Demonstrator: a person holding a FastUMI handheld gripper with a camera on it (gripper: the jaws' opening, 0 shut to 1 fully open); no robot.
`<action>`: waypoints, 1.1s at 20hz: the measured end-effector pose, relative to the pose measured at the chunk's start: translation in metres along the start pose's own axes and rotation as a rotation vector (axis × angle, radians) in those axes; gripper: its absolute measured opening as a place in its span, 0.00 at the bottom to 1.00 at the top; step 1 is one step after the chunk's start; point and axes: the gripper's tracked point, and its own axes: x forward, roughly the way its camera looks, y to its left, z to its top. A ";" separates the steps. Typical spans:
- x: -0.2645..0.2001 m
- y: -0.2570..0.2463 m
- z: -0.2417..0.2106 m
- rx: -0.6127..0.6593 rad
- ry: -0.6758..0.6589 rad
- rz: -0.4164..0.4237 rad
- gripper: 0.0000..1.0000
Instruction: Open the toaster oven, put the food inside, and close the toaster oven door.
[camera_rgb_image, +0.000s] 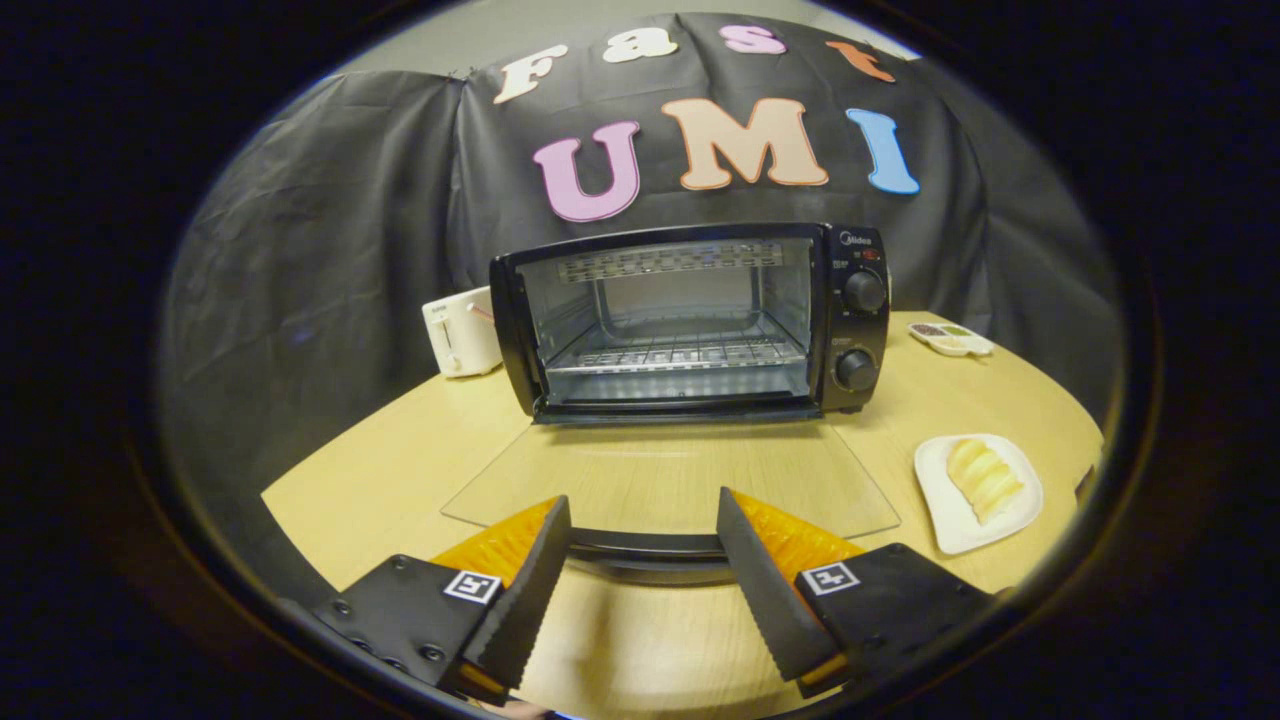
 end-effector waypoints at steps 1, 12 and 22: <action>0.000 0.000 -0.001 -0.006 -0.005 -0.002 0.93; -0.025 -0.004 0.035 0.053 -0.093 0.065 0.94; -0.056 -0.136 0.076 0.055 -0.149 -0.141 0.94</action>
